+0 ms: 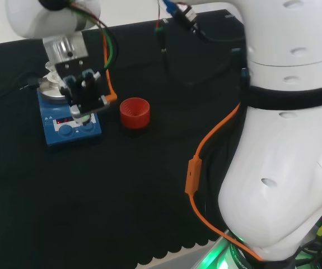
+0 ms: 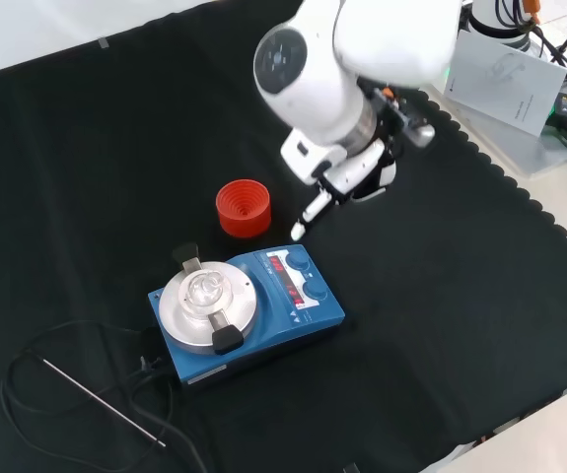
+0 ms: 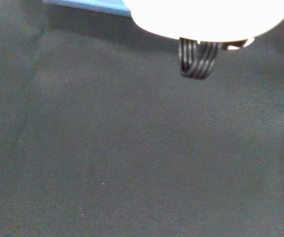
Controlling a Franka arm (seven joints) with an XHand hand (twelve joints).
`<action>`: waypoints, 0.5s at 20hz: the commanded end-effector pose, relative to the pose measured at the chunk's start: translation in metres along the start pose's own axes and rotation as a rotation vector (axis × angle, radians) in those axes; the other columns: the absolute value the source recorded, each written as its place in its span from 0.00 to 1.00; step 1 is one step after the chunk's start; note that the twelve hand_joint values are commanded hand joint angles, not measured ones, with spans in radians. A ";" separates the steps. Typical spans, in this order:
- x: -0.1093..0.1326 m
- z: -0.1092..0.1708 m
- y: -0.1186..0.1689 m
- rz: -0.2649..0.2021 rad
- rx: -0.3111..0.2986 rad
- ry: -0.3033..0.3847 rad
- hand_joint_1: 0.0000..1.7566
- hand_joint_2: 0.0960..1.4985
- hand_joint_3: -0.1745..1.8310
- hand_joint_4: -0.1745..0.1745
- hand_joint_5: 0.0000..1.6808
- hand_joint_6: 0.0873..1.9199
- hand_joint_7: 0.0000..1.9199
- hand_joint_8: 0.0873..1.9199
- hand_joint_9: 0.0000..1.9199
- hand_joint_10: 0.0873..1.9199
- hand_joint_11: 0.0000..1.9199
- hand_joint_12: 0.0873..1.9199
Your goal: Turn on the heater.
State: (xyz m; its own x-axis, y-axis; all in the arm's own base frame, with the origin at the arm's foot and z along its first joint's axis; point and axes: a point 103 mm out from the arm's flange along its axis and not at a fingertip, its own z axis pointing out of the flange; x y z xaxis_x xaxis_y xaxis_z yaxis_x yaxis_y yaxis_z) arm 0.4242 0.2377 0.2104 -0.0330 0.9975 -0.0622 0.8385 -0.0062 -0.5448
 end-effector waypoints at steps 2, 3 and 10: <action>-0.027 -0.016 -0.027 0.047 0.005 0.011 0.87 0.32 0.65 0.45 0.06 0.02 0.74 1.00 0.77 0.91 0.70 0.77; -0.028 -0.016 -0.027 0.049 0.006 0.011 0.87 0.32 0.65 0.45 0.07 0.02 0.74 1.00 0.77 0.91 0.70 0.77; -0.040 -0.019 -0.034 0.070 -0.050 0.044 0.87 0.32 0.65 0.40 0.09 0.01 0.74 1.00 0.77 0.87 0.68 0.73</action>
